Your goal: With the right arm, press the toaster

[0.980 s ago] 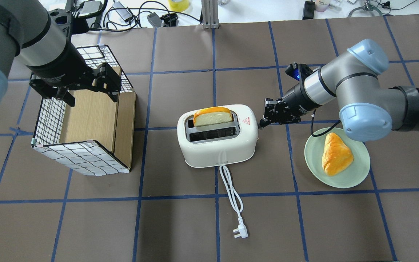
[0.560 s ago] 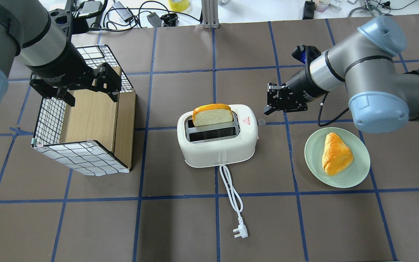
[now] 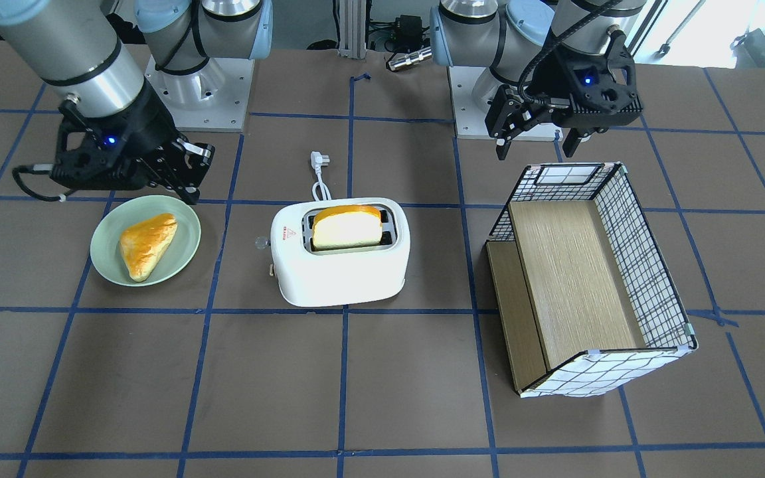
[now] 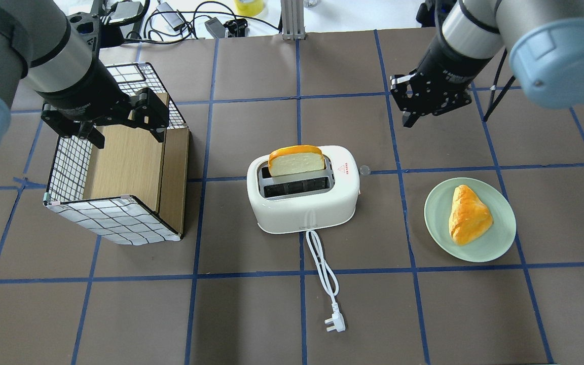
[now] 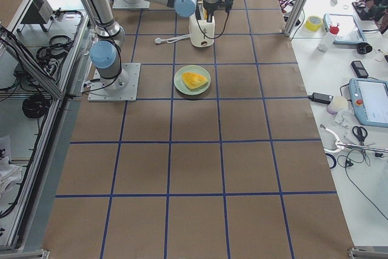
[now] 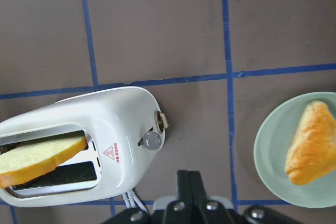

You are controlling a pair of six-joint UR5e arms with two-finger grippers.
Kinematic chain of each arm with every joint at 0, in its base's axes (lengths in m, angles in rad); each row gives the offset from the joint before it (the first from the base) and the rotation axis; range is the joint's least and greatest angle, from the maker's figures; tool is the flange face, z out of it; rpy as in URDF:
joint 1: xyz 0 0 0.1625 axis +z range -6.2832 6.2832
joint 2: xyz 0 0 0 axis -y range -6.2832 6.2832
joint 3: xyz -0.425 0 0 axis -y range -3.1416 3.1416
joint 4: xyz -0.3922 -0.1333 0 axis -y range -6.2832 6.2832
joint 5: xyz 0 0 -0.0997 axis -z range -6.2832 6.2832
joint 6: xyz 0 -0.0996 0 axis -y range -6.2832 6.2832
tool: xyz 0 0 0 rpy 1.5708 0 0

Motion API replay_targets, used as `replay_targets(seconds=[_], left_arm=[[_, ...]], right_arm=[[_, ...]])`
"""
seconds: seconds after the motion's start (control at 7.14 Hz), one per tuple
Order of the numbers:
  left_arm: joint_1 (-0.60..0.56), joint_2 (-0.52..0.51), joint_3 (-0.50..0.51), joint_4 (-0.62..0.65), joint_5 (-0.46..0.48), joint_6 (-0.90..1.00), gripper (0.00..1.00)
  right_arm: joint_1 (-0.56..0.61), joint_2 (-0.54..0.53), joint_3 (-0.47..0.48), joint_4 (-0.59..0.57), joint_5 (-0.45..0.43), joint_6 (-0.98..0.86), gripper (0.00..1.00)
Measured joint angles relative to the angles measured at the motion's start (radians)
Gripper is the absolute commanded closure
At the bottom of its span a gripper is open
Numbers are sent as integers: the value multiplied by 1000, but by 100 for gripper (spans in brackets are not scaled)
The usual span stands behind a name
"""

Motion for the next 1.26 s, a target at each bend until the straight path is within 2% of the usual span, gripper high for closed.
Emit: replay_targets(seconds=[0.14,0.28,0.42,0.7,1.26], left_arm=[[0,0,0,0,0,0,0],[0,0,0,0,1,0,0],[0,0,0,0,0,0,0],[0,0,0,0,1,0,0],[0,0,0,0,1,0,0]], right_arm=[[3,-1,-77,76,-71,6,17],[5,-1,-121,113,-135,15,0],[8,0,-140,121,-183,18,0],[22,4,-149,76,-211,9,0],[29,7,-149,26,-175,-4,0]])
